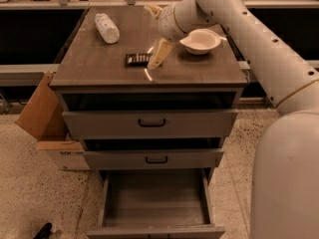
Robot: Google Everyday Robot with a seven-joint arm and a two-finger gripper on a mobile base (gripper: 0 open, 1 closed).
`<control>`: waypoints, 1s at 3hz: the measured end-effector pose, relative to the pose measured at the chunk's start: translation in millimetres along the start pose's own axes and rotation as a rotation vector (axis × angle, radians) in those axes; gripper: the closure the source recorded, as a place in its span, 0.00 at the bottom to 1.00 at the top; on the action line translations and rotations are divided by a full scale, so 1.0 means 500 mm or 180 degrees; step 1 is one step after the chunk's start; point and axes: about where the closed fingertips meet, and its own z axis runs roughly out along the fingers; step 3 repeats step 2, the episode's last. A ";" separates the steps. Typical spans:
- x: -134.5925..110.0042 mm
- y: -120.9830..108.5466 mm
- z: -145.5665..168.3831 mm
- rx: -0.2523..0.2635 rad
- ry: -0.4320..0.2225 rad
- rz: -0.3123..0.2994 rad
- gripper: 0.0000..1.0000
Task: Pick rxbar chocolate from bottom drawer and place on counter
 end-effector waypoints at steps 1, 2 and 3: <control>0.029 -0.004 -0.091 0.0185 0.0098 0.0043 0.00; 0.050 -0.006 -0.223 0.0454 0.0259 0.0017 0.00; 0.050 -0.006 -0.223 0.0454 0.0259 0.0017 0.00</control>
Offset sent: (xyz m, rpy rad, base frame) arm -0.0653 -0.1730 0.0977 -0.0078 -0.1889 -0.2338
